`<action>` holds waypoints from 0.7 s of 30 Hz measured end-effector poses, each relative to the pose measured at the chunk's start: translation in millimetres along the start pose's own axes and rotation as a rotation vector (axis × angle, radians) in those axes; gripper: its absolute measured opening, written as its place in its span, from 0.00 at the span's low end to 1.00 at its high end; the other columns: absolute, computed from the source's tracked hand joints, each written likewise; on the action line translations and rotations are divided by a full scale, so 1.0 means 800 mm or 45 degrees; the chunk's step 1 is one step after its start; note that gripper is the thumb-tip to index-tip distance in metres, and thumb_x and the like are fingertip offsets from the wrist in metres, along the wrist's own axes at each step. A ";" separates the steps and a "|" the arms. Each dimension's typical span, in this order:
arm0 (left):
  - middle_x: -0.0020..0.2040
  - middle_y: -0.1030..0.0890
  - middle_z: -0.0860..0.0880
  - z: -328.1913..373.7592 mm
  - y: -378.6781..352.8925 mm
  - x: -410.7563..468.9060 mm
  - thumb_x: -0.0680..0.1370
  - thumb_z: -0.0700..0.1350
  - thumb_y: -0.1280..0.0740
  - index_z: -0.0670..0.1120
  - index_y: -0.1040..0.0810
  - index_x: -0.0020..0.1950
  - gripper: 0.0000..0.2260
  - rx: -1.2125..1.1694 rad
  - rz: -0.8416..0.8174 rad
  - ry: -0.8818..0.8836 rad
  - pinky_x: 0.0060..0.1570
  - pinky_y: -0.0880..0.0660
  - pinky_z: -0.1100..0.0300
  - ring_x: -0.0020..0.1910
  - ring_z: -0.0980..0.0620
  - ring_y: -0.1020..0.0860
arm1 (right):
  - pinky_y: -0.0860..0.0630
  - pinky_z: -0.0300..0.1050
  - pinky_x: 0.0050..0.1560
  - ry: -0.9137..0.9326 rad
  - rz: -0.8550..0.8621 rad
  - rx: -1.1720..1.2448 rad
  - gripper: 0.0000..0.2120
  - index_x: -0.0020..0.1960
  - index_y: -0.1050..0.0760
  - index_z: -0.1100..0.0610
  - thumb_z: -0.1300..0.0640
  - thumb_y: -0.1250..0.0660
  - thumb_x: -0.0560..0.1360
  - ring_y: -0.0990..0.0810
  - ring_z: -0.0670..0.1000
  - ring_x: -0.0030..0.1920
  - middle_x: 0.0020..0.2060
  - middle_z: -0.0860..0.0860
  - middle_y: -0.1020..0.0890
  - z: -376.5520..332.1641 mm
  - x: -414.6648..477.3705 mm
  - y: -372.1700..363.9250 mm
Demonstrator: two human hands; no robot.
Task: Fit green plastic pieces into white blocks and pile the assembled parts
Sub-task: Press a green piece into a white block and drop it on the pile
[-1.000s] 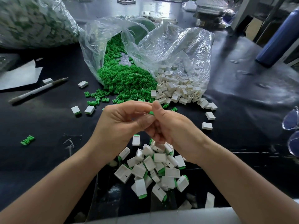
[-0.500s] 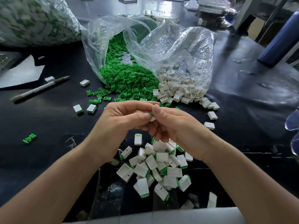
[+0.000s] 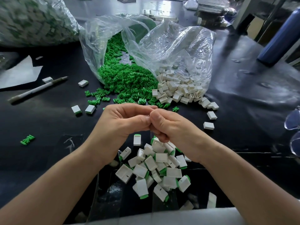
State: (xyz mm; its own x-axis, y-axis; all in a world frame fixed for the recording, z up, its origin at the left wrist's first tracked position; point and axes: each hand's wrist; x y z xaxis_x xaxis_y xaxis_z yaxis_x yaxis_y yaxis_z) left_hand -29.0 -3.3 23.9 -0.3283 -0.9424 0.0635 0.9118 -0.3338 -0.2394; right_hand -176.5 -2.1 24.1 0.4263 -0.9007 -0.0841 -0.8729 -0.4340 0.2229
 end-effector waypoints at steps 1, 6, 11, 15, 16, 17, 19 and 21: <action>0.39 0.15 0.43 0.000 0.000 0.000 0.66 0.35 0.34 0.43 0.15 0.39 0.09 0.001 0.016 0.005 0.37 0.21 0.62 0.36 0.47 0.17 | 0.38 0.33 0.33 0.003 0.010 -0.013 0.17 0.34 0.30 0.47 0.54 0.47 0.80 0.32 0.38 0.27 0.24 0.38 0.29 0.002 0.001 0.000; 0.44 0.15 0.46 0.000 -0.001 0.000 0.65 0.35 0.33 0.42 0.15 0.39 0.08 0.011 0.054 0.039 0.38 0.21 0.62 0.40 0.49 0.16 | 0.38 0.34 0.36 -0.010 0.025 -0.057 0.14 0.41 0.27 0.49 0.56 0.47 0.81 0.28 0.32 0.30 0.26 0.32 0.26 0.005 0.003 -0.001; 0.43 0.15 0.47 0.000 -0.001 0.000 0.64 0.36 0.33 0.44 0.15 0.36 0.08 0.012 0.072 0.049 0.38 0.21 0.63 0.40 0.50 0.16 | 0.37 0.33 0.38 -0.023 0.040 -0.115 0.14 0.57 0.26 0.59 0.56 0.48 0.81 0.28 0.31 0.31 0.26 0.30 0.26 0.007 0.003 -0.003; 0.42 0.15 0.47 0.000 -0.002 0.000 0.64 0.35 0.33 0.43 0.15 0.36 0.08 -0.017 0.073 0.059 0.37 0.21 0.63 0.38 0.49 0.16 | 0.37 0.33 0.38 -0.023 0.044 -0.112 0.16 0.61 0.27 0.61 0.55 0.48 0.81 0.28 0.30 0.32 0.26 0.29 0.27 0.007 0.003 -0.004; 0.42 0.15 0.47 0.000 -0.002 0.000 0.64 0.35 0.33 0.43 0.15 0.36 0.08 -0.019 0.075 0.060 0.37 0.21 0.63 0.38 0.49 0.16 | 0.37 0.33 0.38 -0.020 0.043 -0.116 0.16 0.61 0.27 0.61 0.55 0.48 0.81 0.28 0.30 0.32 0.26 0.29 0.27 0.007 0.003 -0.004; 0.42 0.15 0.47 0.000 -0.003 0.000 0.64 0.35 0.33 0.43 0.15 0.36 0.08 -0.019 0.080 0.060 0.37 0.21 0.63 0.38 0.49 0.16 | 0.37 0.33 0.38 -0.018 0.044 -0.122 0.17 0.62 0.27 0.61 0.55 0.48 0.81 0.28 0.30 0.32 0.27 0.29 0.27 0.007 0.003 -0.004; 0.42 0.15 0.47 -0.001 -0.003 0.000 0.64 0.35 0.33 0.43 0.15 0.35 0.08 -0.019 0.088 0.059 0.37 0.21 0.63 0.38 0.49 0.16 | 0.37 0.33 0.39 -0.015 0.049 -0.132 0.17 0.63 0.27 0.60 0.55 0.48 0.81 0.28 0.31 0.33 0.27 0.29 0.27 0.007 0.004 -0.005; 0.42 0.15 0.46 -0.001 -0.003 0.000 0.64 0.35 0.33 0.42 0.15 0.36 0.07 -0.021 0.091 0.063 0.37 0.21 0.63 0.38 0.49 0.16 | 0.37 0.33 0.38 -0.016 0.052 -0.135 0.16 0.62 0.27 0.60 0.55 0.48 0.81 0.28 0.30 0.32 0.27 0.28 0.27 0.006 0.004 -0.005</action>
State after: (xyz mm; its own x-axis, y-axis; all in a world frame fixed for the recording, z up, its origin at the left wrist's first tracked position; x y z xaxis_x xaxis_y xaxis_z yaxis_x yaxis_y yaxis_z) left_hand -31.1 -2.3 23.7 -0.2750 -0.9615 -0.0022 0.9292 -0.2652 -0.2573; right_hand -173.0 -3.3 18.0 0.3875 -0.9180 -0.0846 -0.8593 -0.3929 0.3274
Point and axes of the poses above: each hand's wrist, its own x-axis towards the middle knuckle, its own y-axis out of the back of the hand, z = x × y
